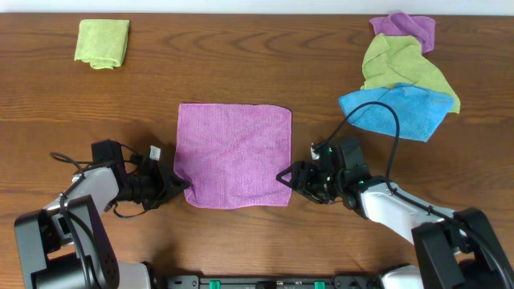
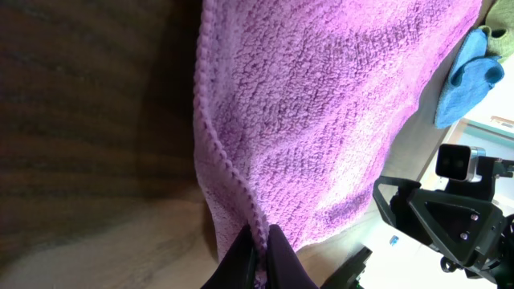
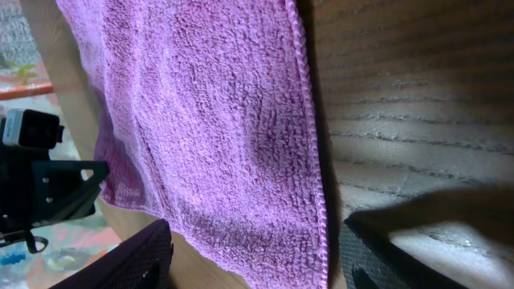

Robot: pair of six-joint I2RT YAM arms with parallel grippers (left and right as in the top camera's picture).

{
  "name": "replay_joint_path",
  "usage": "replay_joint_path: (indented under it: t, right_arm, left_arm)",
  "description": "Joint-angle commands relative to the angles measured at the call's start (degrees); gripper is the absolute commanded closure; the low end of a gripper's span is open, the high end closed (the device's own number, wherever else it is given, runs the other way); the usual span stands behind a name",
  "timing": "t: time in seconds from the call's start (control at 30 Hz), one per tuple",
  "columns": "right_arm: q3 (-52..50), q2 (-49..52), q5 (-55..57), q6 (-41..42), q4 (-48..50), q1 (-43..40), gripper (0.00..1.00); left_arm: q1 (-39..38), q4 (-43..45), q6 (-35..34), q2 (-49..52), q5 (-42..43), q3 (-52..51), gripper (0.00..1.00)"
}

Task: Fold the cloth
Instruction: 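Hold the near corners and adjust the right gripper's grip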

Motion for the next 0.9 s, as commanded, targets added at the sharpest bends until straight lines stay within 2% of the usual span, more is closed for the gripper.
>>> replay_joint_path:
  t: [0.0,0.47,0.67,0.87]
  right_arm:
    - [-4.3,4.9,15.8,-1.7,-2.7,0.2,0.31]
    - [-4.3,11.7,10.4,-2.2,-4.5,2.3,0.33]
    - [-4.3,11.7,8.5,-3.1,-7.6,2.3,0.44]
    - [-4.3,11.7,7.7,-6.1,-14.4,2.3,0.40]
  left_arm:
    - [-0.1,0.2,-0.3,0.6,0.9,0.0,0.94]
    - [-0.1,0.5,-0.3,0.6,0.9,0.0,0.94]
    - [-0.1,0.8,-0.7,0.6,0.9,0.0,0.94]
    - [-0.1,3.0,-2.4,0.6,1.3,0.0,0.94]
